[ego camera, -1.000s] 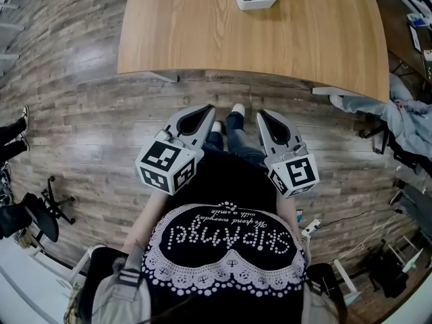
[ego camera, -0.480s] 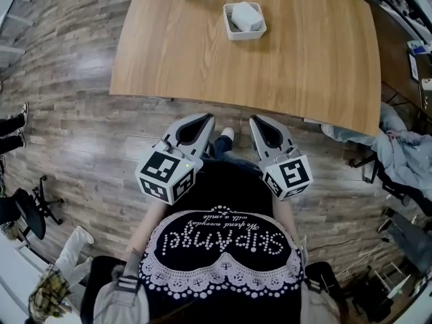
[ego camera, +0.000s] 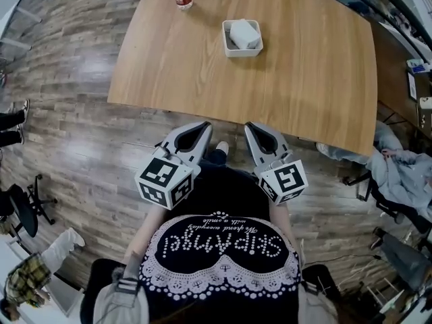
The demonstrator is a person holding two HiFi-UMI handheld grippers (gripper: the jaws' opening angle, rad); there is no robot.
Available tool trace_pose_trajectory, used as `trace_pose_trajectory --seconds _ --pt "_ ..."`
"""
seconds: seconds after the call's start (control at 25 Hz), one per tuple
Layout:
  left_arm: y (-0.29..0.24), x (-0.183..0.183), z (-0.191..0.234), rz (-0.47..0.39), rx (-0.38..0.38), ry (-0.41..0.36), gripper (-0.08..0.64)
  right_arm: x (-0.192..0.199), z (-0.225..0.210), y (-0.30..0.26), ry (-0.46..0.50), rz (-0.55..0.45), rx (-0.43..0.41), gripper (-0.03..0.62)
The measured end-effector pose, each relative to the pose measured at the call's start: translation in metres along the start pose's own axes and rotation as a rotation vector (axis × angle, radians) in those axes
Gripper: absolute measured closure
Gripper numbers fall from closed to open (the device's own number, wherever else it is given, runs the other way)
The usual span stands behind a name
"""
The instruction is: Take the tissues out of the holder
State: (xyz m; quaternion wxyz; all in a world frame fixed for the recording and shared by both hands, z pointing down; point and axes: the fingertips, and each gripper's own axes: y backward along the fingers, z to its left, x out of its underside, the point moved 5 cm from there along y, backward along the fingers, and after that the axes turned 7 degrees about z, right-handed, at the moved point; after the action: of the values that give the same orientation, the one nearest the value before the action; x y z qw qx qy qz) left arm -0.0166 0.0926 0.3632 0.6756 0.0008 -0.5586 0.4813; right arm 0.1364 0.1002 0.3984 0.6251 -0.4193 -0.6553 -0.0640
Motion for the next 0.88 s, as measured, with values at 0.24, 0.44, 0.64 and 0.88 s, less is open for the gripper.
trace_pose_trajectory --seconds 0.24,0.44,0.64,0.88 --pt "-0.006 -0.010 -0.001 0.013 0.043 -0.040 0.554 -0.001 -0.005 0.008 -0.021 -0.017 0.069 0.580" --pt "-0.020 -0.018 0.001 0.042 0.101 -0.067 0.554 -0.001 -0.011 0.012 -0.052 -0.020 0.131 0.581" --pt "-0.035 -0.032 0.011 0.067 0.158 -0.081 0.554 -0.009 -0.019 0.004 -0.089 -0.029 0.169 0.580" --pt "-0.046 -0.048 0.026 0.099 0.207 -0.067 0.554 -0.022 -0.019 -0.007 -0.193 -0.066 0.128 0.580"
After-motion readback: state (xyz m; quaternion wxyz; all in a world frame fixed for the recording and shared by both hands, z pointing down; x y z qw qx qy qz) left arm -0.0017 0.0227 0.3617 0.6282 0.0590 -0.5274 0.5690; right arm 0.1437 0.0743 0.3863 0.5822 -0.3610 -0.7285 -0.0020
